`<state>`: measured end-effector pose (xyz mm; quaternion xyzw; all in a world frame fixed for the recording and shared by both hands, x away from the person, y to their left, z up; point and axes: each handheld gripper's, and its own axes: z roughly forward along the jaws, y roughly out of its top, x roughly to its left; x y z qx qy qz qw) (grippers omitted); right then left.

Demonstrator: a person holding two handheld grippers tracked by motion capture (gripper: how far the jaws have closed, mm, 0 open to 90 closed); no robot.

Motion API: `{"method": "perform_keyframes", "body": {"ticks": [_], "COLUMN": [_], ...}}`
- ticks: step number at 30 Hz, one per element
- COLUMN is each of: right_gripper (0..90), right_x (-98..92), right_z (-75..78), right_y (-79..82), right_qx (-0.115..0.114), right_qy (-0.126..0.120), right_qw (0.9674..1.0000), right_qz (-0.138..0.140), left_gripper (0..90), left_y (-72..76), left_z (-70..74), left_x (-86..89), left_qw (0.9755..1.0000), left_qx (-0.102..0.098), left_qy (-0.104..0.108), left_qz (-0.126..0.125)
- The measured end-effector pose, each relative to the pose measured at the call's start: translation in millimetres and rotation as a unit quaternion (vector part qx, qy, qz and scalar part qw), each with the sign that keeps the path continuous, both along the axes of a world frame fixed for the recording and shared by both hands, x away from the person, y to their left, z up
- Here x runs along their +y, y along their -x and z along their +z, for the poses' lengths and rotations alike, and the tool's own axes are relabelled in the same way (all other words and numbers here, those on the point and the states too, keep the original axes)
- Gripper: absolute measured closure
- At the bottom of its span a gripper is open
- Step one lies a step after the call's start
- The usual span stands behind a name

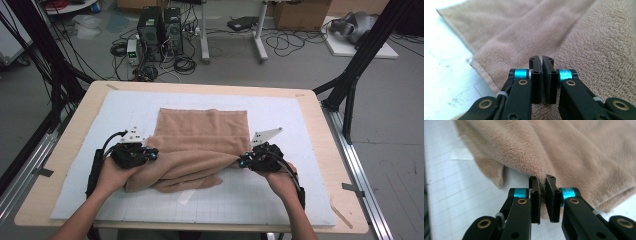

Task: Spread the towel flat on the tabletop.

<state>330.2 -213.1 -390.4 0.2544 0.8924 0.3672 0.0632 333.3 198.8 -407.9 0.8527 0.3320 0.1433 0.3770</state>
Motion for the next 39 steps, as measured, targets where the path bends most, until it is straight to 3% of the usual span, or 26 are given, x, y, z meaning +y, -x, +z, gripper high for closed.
{"method": "perform_keyframes", "body": {"ticks": [3, 5, 8, 10, 13, 18, 23, 28, 30, 35, 39], "right_gripper": [83.9, 83.9, 83.9, 83.3, 78.1, 71.7, 64.9, 59.0, 55.7, 47.1, 49.8], "right_x": [8.2, 10.0, 8.3, 6.8, 5.6, 3.9, 2.5, 5.3, 9.1, 23.9, 30.5], "right_z": [-21.9, -27.1, -36.9, -37.4, -29.7, -19.1, -12.3, -1.2, 1.9, -6.9, -21.6], "right_y": [-20.7, -26.1, -39.0, -40.5, -31.5, -19.2, -5.1, 9.2, 12.7, 7.5, -5.5], "right_qx": [0.024, 0.031, 0.053, 0.053, 0.040, 0.019, 0.003, -0.020, -0.027, -0.031, -0.014], "right_qy": [0.018, 0.019, -0.008, -0.015, -0.021, -0.021, -0.017, -0.022, -0.032, -0.010, -0.005], "right_qw": [0.9994, 0.9991, 0.9980, 0.9980, 0.9986, 0.9995, 0.9998, 0.9995, 0.9991, 0.9994, 0.9999], "right_qz": [-0.016, -0.022, -0.033, -0.033, -0.027, -0.015, -0.009, -0.004, 0.006, 0.009, -0.003], "left_gripper": [85.9, 85.9, 85.7, 84.3, 73.7, 68.5, 59.7, 50.7, 48.6, 44.6, 47.2], "left_y": [-11.9, -19.8, -26.5, -25.3, -19.2, -1.4, 17.4, 35.8, 42.9, 48.4, 41.4], "left_z": [-11.2, -16.6, -18.9, -17.7, -10.6, 6.3, 20.4, 31.0, 28.4, 4.3, -13.4], "left_x": [-4.2, -2.3, 3.1, 4.2, 5.9, 11.2, 17.4, 17.4, 15.3, 8.0, 6.5], "left_qw": [0.9998, 0.9995, 0.9988, 0.9989, 0.9989, 0.9988, 0.9971, 0.9958, 0.9952, 0.9964, 0.9963], "left_qx": [0.010, 0.020, 0.032, 0.032, 0.021, -0.002, -0.014, -0.021, -0.016, 0.003, 0.023], "left_qy": [-0.016, -0.005, 0.016, 0.020, 0.034, 0.049, 0.071, 0.070, 0.066, 0.024, 0.024], "left_qz": [0.010, 0.024, 0.033, 0.030, 0.024, 0.004, -0.022, -0.055, -0.071, -0.082, -0.080]}}
